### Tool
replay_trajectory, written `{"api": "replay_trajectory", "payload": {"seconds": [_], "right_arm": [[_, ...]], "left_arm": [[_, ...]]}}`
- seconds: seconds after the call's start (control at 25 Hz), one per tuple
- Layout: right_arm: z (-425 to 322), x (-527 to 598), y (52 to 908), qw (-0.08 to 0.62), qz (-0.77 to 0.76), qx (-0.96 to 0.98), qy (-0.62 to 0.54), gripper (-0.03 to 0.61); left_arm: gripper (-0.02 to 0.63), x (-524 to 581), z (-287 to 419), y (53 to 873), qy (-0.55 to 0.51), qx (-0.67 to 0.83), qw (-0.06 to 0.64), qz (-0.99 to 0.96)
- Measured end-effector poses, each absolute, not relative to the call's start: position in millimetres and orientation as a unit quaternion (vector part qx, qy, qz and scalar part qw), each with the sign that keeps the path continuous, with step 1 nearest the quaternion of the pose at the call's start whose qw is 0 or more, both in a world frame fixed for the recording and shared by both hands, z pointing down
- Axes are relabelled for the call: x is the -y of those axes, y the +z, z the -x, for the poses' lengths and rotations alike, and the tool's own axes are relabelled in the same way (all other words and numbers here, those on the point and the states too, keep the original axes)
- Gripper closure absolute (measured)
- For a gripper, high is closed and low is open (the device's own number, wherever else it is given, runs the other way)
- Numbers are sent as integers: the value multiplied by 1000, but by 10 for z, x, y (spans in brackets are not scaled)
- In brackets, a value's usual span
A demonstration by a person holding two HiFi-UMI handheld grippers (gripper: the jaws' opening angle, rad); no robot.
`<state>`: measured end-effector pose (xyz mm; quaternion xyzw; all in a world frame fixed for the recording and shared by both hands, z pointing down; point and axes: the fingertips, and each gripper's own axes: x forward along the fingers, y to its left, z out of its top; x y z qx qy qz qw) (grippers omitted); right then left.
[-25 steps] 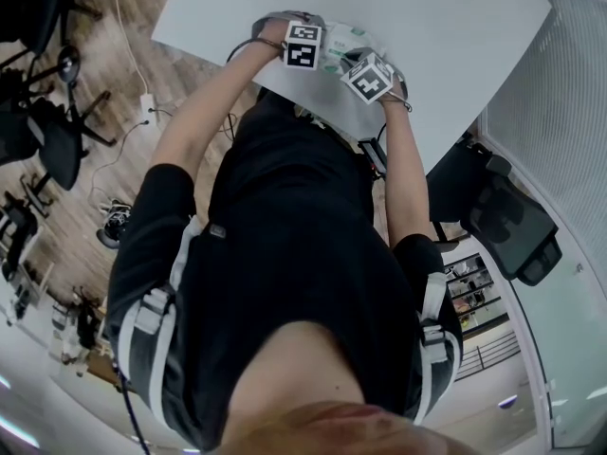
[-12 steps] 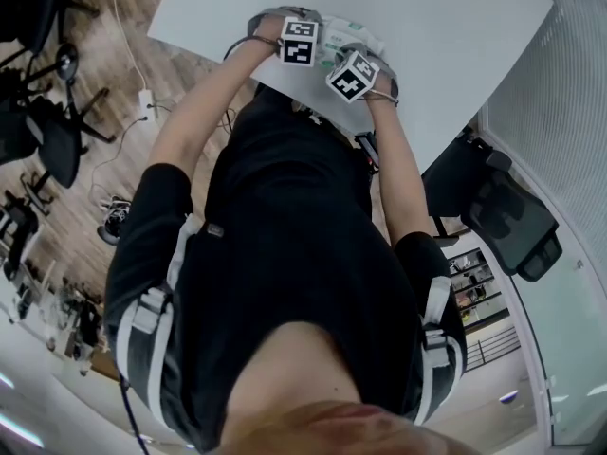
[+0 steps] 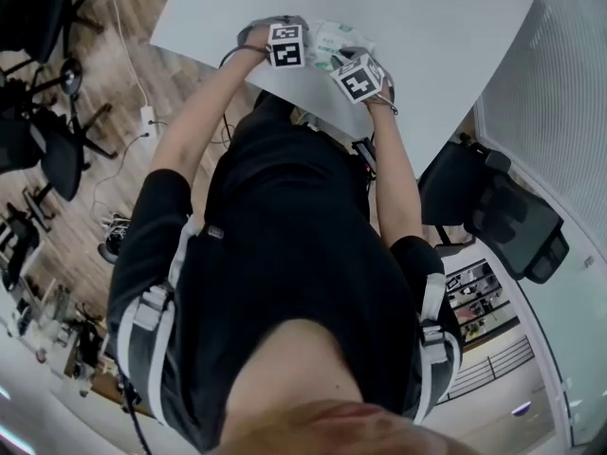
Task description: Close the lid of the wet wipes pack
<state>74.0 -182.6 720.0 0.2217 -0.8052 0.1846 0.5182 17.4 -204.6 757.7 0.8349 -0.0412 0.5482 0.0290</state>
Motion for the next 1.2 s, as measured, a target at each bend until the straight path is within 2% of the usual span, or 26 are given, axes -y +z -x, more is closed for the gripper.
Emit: {"api": "replay_trajectory", "payload": {"seconds": [0.2,0.4,0.48,0.6,0.76,0.96,1.2], "right_arm": [[-1017,1755,6574,408,-329,829,196,483],[-1324,1610,5760,279,-439,833,187,495],[-1429,1507,5429,232,-470,832,181,506],[-1541,1293,5013,184,-492,835,167,511],[-1695,1009,4579,145,-522,828,144,522],[-1771,723,4209,107,-550,818,131,531],[-1664,489,3990,81,-576,804,124,532]], "left_arm": [[438,1874,-143,7096,480,157,77,-860],[509,1700,-44,6161,310,325,150,-881],[539,1584,33,5728,237,379,160,-880],[565,1328,97,5110,154,435,135,-877],[568,979,113,4422,86,478,93,-869],[571,709,159,3798,25,489,53,-870],[571,623,314,3410,-6,499,23,-866]]}}
